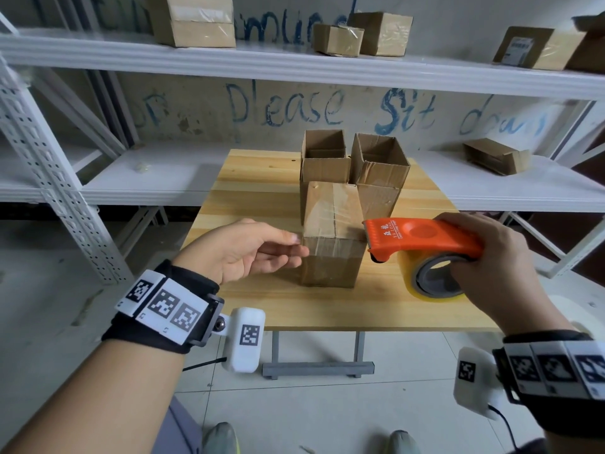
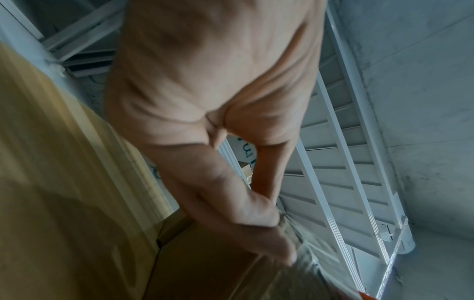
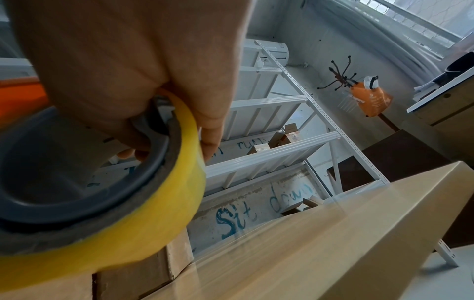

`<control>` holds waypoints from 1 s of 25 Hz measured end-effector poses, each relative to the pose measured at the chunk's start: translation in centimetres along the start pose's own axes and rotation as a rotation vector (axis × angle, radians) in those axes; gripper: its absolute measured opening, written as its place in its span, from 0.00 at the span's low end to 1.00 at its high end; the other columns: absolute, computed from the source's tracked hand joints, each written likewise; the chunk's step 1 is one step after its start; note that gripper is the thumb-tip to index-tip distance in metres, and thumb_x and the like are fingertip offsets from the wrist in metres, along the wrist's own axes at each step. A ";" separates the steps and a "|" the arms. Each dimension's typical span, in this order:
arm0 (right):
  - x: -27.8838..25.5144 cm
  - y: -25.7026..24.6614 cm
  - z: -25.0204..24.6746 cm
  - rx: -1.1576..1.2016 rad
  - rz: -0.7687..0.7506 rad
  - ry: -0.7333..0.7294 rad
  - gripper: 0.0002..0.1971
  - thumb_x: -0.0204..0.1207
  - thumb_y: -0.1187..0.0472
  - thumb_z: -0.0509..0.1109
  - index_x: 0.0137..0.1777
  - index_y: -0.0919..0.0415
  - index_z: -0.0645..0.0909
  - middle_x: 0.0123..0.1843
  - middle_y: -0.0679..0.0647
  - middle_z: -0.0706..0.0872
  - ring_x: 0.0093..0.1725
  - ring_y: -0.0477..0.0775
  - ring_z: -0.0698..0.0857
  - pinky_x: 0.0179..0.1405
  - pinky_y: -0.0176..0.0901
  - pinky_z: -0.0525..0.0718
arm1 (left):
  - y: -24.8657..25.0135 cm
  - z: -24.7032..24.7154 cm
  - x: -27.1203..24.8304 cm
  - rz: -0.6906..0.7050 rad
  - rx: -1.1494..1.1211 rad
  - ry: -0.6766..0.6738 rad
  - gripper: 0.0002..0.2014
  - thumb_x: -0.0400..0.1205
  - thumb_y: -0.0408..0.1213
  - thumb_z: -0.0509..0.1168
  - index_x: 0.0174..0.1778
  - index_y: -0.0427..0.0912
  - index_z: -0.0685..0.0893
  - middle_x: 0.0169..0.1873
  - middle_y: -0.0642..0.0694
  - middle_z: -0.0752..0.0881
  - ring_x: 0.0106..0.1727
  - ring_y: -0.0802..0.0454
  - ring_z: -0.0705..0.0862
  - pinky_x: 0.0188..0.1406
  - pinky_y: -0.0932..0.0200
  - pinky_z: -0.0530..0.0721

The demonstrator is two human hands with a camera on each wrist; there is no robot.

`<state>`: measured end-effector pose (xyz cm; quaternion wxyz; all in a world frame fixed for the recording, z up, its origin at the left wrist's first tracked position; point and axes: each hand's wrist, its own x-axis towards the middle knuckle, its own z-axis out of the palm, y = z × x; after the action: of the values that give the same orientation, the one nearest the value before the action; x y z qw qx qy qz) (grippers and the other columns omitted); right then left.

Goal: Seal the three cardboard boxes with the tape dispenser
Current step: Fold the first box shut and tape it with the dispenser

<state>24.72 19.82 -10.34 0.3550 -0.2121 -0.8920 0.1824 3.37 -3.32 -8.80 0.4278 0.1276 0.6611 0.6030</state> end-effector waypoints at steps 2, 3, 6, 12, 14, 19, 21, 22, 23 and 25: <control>0.0 0.1 0.1 -0.013 -0.015 0.000 0.35 0.51 0.85 0.71 0.61 0.63 0.87 0.47 0.55 0.86 0.48 0.61 0.83 0.52 0.48 0.79 | 0.1 0.3 -0.3 0.040 0.053 0.059 0.05 0.83 0.28 0.70 0.53 0.31 0.85 0.41 0.37 0.94 0.31 0.53 0.91 0.22 0.71 0.84; 0.0 0.1 0.2 -0.020 -0.022 -0.001 0.35 0.51 0.85 0.71 0.61 0.63 0.87 0.48 0.55 0.86 0.47 0.59 0.83 0.52 0.43 0.77 | 0.1 0.5 -0.3 0.064 0.080 0.104 0.08 0.83 0.28 0.71 0.56 0.32 0.83 0.41 0.38 0.94 0.28 0.54 0.91 0.19 0.71 0.81; 0.0 0.1 0.3 -0.032 -0.053 0.001 0.36 0.50 0.86 0.71 0.61 0.63 0.87 0.49 0.58 0.87 0.48 0.57 0.82 0.49 0.34 0.72 | 0.2 0.6 -0.3 0.084 0.158 0.163 0.09 0.84 0.30 0.71 0.58 0.34 0.84 0.40 0.42 0.95 0.21 0.59 0.85 0.13 0.72 0.74; 0.1 0.0 0.4 -0.063 -0.035 -0.004 0.37 0.49 0.85 0.73 0.62 0.63 0.86 0.50 0.58 0.87 0.50 0.58 0.83 0.51 0.40 0.74 | 0.4 0.8 0.2 0.022 0.284 0.126 0.07 0.87 0.33 0.66 0.57 0.38 0.88 0.41 0.49 0.95 0.18 0.63 0.70 0.13 0.70 0.62; 0.1 -0.1 0.3 -0.073 -0.040 -0.006 0.37 0.49 0.84 0.74 0.62 0.63 0.87 0.50 0.59 0.88 0.50 0.61 0.83 0.50 0.42 0.75 | 0.3 1.1 0.4 0.015 0.303 0.136 0.07 0.86 0.32 0.65 0.57 0.37 0.87 0.39 0.49 0.94 0.18 0.62 0.70 0.14 0.69 0.62; 0.1 -0.2 0.3 -0.058 -0.035 -0.018 0.37 0.48 0.84 0.75 0.61 0.62 0.86 0.50 0.58 0.87 0.50 0.59 0.83 0.51 0.45 0.77 | 0.2 1.5 0.4 0.117 0.477 0.200 0.07 0.83 0.32 0.63 0.50 0.41 0.87 0.37 0.51 0.94 0.20 0.58 0.71 0.19 0.65 0.63; 0.1 -0.1 0.3 -0.061 -0.046 -0.014 0.38 0.47 0.85 0.74 0.61 0.63 0.86 0.50 0.57 0.87 0.50 0.57 0.82 0.51 0.40 0.75 | 0.3 1.6 0.5 0.132 0.506 0.210 0.08 0.82 0.34 0.63 0.49 0.39 0.88 0.37 0.50 0.95 0.21 0.56 0.72 0.20 0.64 0.63; 0.1 -0.1 0.3 -0.060 -0.047 -0.014 0.37 0.47 0.85 0.74 0.61 0.63 0.86 0.50 0.57 0.87 0.50 0.57 0.82 0.51 0.39 0.74 | 0.2 1.6 0.6 0.112 0.523 0.204 0.10 0.82 0.36 0.63 0.50 0.37 0.89 0.37 0.48 0.95 0.21 0.55 0.72 0.20 0.64 0.63; 0.1 -0.2 0.2 -0.060 -0.043 -0.015 0.37 0.48 0.85 0.74 0.61 0.63 0.86 0.50 0.57 0.87 0.50 0.57 0.82 0.52 0.41 0.75 | 0.1 1.5 0.6 0.084 0.547 0.193 0.13 0.81 0.39 0.63 0.51 0.36 0.89 0.37 0.46 0.95 0.22 0.54 0.72 0.21 0.63 0.63; 0.0 -0.2 0.1 -0.067 -0.038 -0.019 0.37 0.48 0.85 0.74 0.61 0.63 0.86 0.49 0.57 0.87 0.49 0.58 0.82 0.52 0.44 0.76 | -0.3 1.2 0.9 0.070 0.601 0.202 0.17 0.80 0.45 0.64 0.49 0.32 0.87 0.35 0.48 0.93 0.24 0.52 0.73 0.23 0.62 0.65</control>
<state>24.62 19.62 -10.30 0.3427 -0.2053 -0.9048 0.1477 3.81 -1.91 -9.36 0.2821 0.2101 0.8441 0.4047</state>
